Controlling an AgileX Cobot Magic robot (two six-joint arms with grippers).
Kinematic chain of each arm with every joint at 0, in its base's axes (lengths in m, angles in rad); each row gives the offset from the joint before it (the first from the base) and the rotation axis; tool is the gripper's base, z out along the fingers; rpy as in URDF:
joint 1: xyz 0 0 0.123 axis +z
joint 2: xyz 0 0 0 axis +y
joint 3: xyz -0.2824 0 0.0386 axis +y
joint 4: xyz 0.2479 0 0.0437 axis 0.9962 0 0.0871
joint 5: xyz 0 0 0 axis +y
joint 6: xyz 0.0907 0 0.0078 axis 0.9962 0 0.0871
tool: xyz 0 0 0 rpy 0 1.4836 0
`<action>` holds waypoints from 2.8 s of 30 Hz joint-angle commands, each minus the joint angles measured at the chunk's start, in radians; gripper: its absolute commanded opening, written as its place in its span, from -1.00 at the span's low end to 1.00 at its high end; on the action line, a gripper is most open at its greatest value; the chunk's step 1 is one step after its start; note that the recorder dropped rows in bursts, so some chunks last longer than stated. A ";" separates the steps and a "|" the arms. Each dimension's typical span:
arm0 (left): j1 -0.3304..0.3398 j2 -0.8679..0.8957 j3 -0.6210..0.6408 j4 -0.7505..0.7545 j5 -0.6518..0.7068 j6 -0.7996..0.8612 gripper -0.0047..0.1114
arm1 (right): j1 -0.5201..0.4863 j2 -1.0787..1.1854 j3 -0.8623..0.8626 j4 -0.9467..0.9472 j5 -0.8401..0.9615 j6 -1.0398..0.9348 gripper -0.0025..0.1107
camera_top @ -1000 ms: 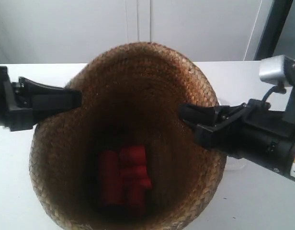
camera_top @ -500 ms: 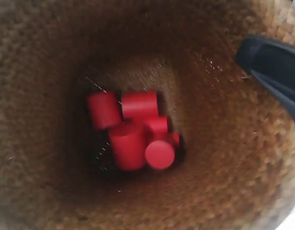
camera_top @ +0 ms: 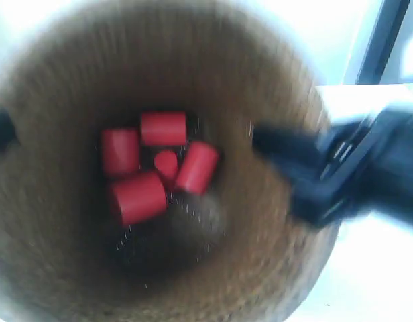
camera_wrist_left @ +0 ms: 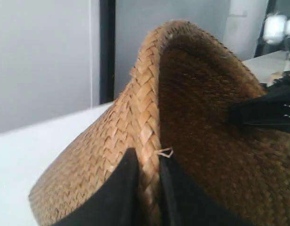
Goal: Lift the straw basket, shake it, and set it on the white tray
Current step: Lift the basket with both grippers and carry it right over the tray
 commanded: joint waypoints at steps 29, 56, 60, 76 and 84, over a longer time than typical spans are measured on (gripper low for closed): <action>-0.004 0.066 -0.126 0.178 0.028 -0.188 -0.92 | 0.009 0.012 -0.033 -0.326 0.121 0.299 -0.96; -0.004 0.040 -0.142 0.319 0.095 -0.304 -0.92 | 0.009 -0.084 0.016 -0.342 0.108 0.364 -0.96; -0.004 0.042 -0.197 0.288 0.077 -0.275 -0.92 | 0.009 -0.070 -0.071 -0.342 0.035 0.336 -0.96; -0.004 0.076 -0.239 0.242 0.139 -0.258 -0.92 | 0.009 -0.073 -0.136 -0.342 -0.031 0.379 -0.96; -0.004 0.110 -0.482 0.341 0.163 -0.438 -0.92 | 0.009 -0.187 -0.276 -0.342 0.063 0.384 -0.96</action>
